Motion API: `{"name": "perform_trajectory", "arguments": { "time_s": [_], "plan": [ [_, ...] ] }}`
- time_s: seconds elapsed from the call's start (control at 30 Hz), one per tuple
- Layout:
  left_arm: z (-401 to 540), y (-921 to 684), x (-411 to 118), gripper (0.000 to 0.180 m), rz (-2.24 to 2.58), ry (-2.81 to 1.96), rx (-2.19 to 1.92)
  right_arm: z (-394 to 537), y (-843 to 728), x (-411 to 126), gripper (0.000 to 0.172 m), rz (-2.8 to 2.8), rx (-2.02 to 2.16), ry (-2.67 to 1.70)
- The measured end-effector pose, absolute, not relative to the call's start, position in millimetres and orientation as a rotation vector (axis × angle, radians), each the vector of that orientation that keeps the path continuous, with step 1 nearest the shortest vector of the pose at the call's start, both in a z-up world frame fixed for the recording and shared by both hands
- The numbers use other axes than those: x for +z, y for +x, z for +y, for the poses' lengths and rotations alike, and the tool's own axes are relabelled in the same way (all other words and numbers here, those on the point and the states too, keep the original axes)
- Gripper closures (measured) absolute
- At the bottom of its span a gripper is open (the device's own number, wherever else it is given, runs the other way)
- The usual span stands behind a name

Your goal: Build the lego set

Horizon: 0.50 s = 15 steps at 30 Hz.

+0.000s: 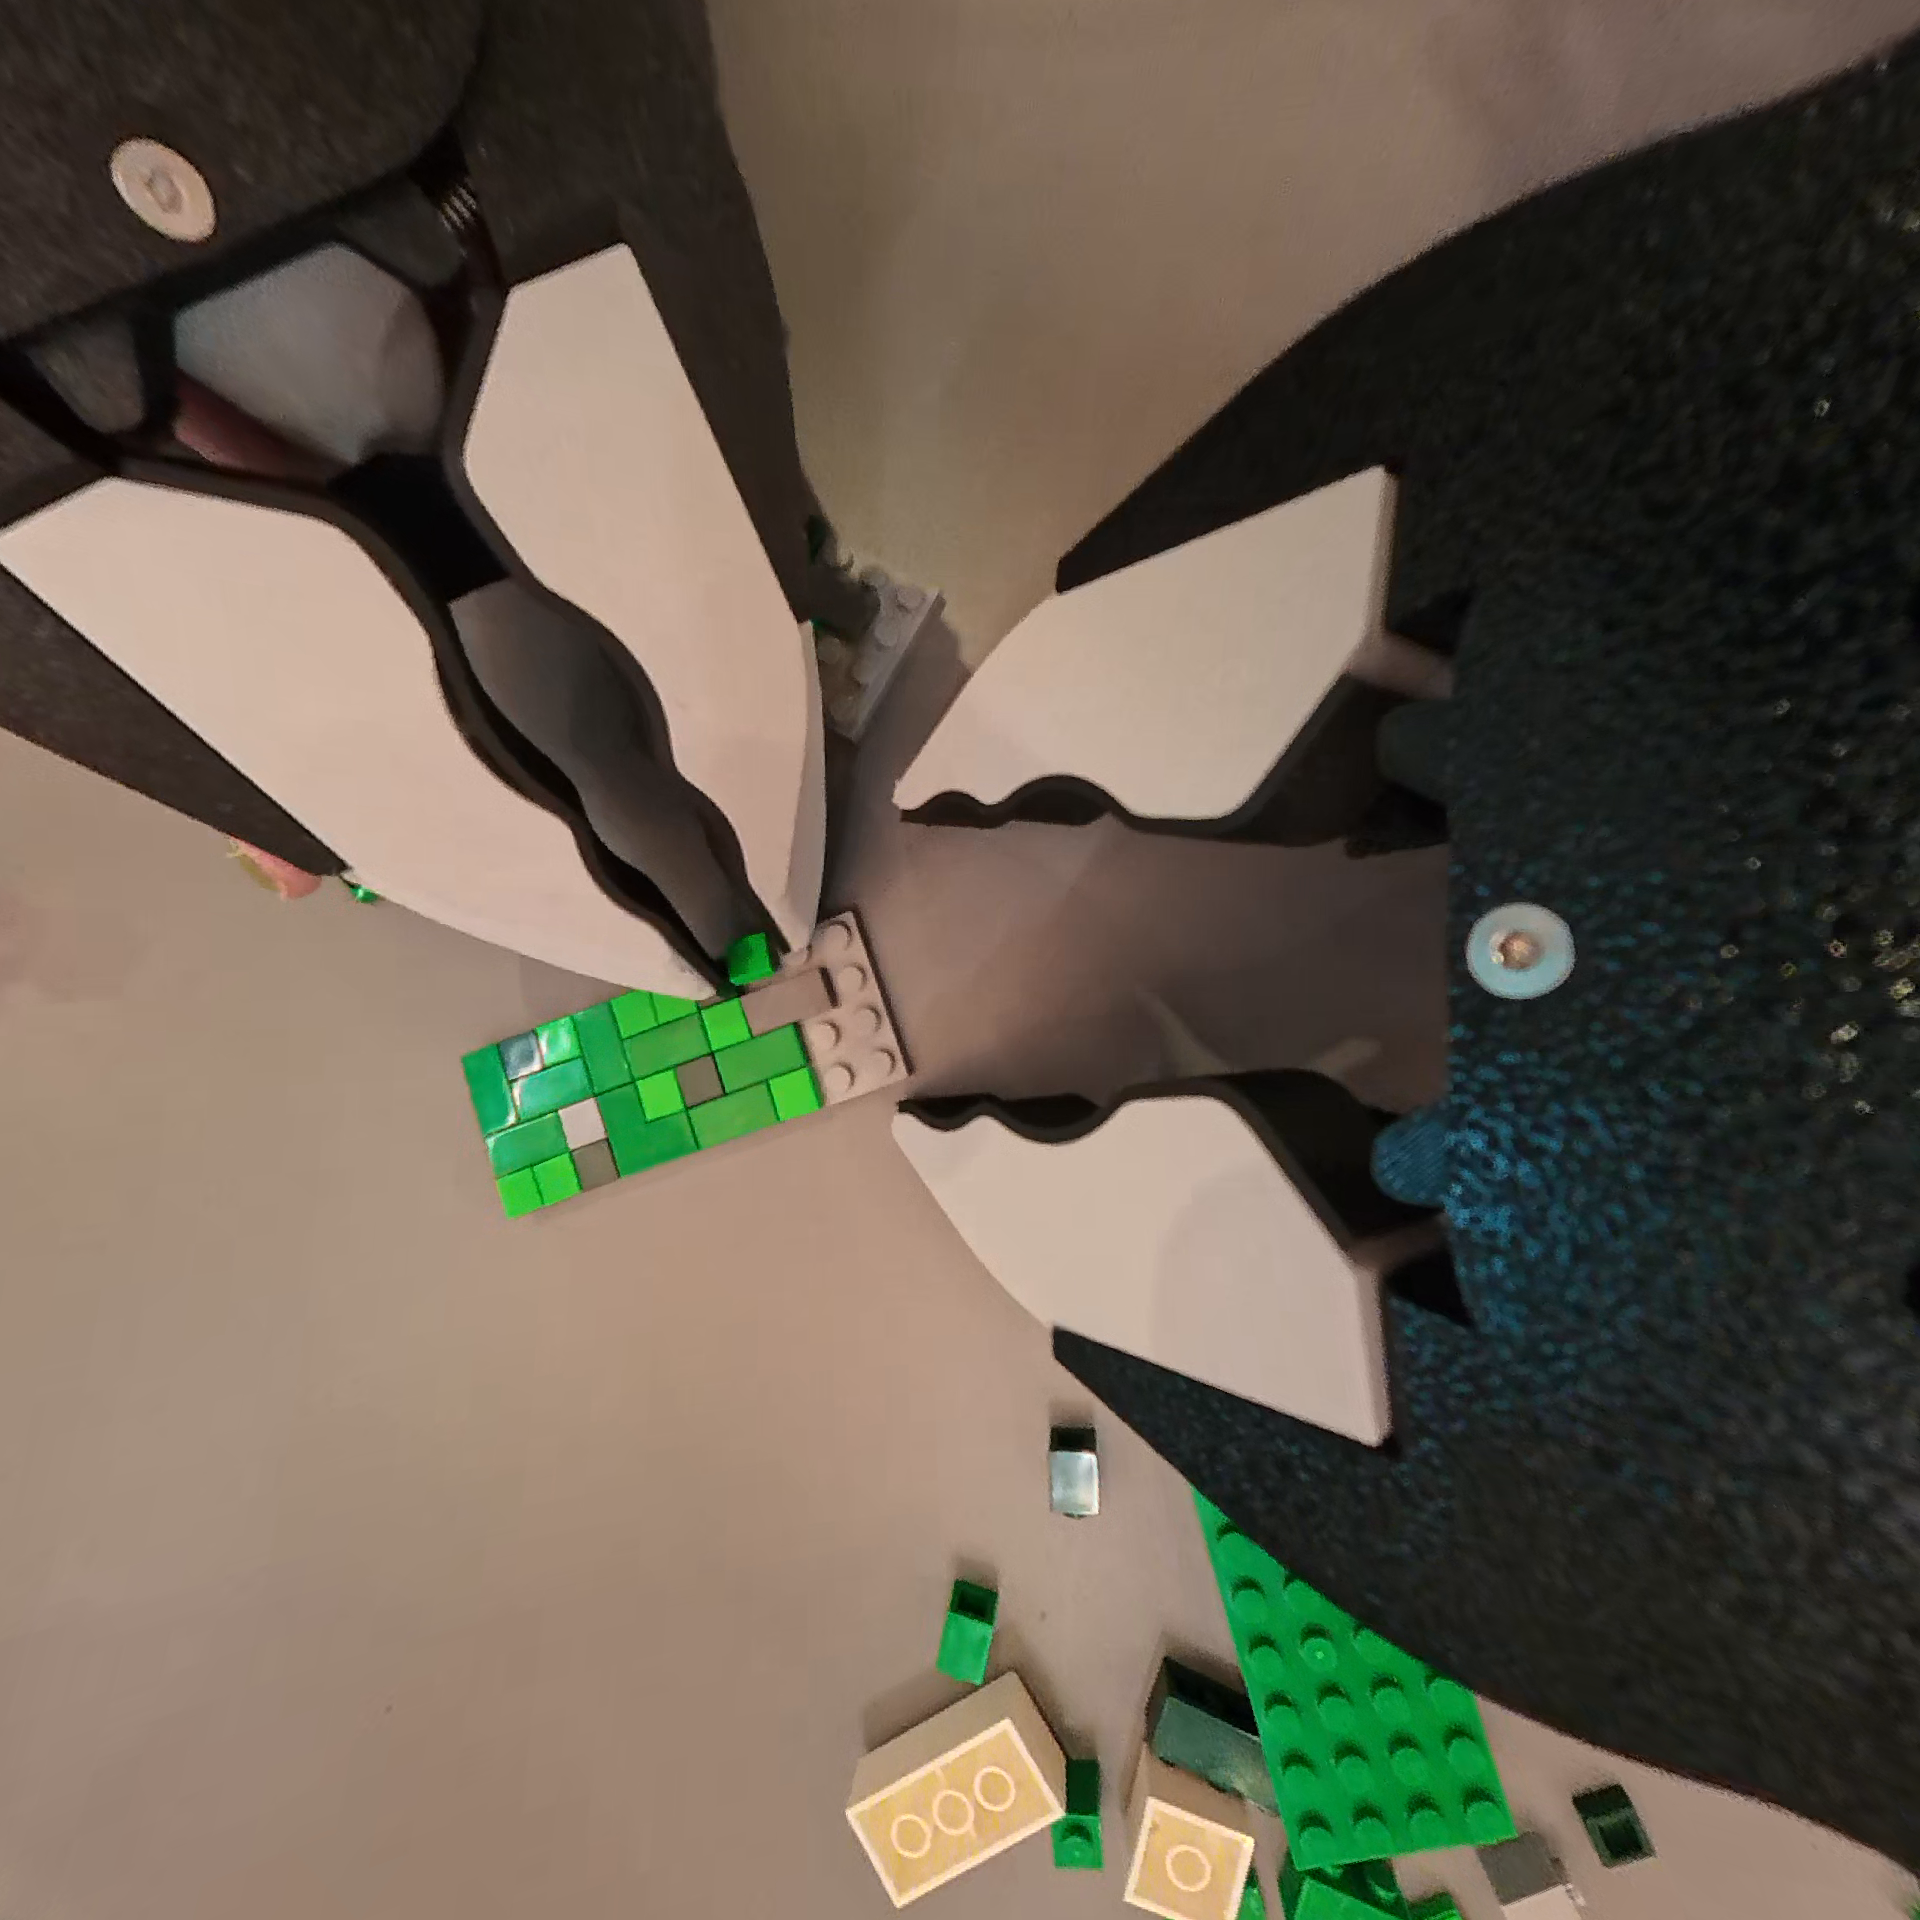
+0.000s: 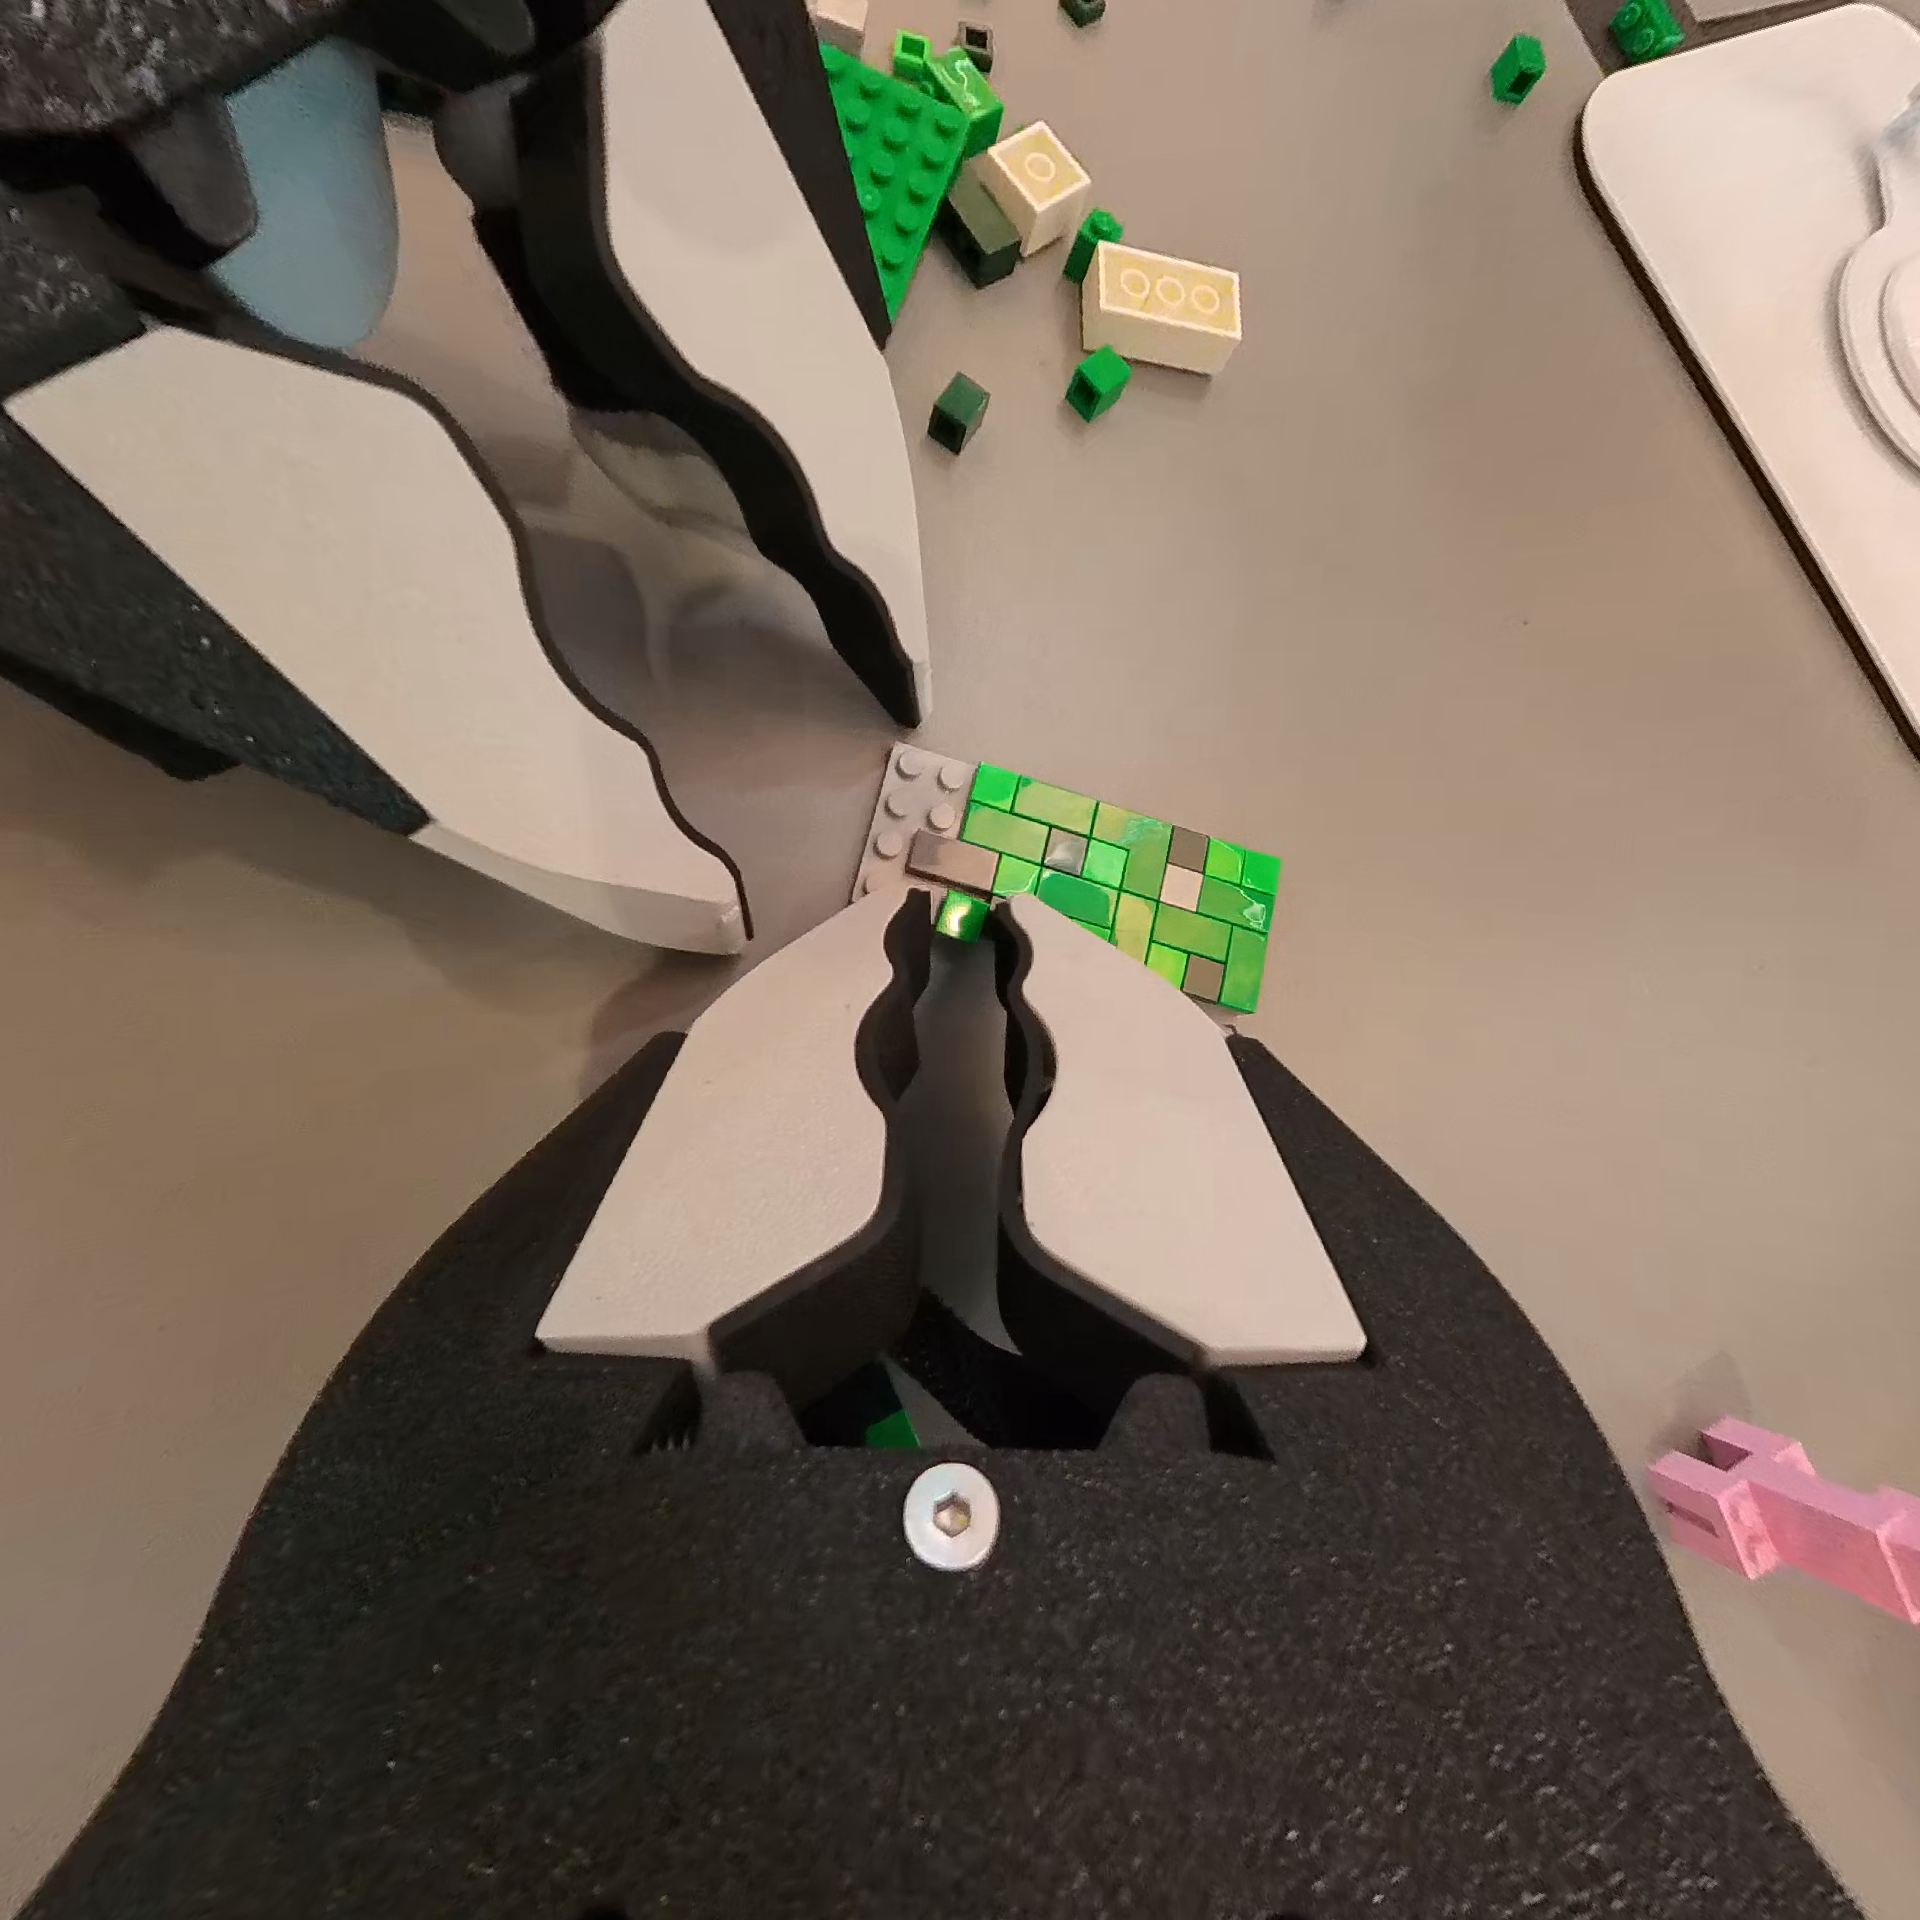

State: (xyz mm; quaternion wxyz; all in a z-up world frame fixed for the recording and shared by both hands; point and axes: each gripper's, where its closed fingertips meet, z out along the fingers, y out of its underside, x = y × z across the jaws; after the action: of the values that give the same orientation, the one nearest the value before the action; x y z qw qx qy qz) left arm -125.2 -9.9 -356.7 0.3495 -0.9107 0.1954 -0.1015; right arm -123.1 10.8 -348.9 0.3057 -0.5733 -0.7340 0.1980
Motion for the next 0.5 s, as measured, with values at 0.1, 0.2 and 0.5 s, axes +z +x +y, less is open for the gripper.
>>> {"name": "perform_trajectory", "arguments": {
  "time_s": [0.1,0.2,0.5],
  "plan": [
    [-8,-128,-358,0.128,0.516,-2.363,-0.196,11,-122,-347,0.159,-1.936,0.527,-1.513],
    [-5,-128,-357,0.126,0.512,-2.346,-0.167,15,-119,-339,0.159,-1.925,0.553,-1.497],
    [3,-125,-357,0.126,0.529,-2.328,-0.156,13,-104,-328,0.136,-2.232,0.809,-1.098]
  ]
}}
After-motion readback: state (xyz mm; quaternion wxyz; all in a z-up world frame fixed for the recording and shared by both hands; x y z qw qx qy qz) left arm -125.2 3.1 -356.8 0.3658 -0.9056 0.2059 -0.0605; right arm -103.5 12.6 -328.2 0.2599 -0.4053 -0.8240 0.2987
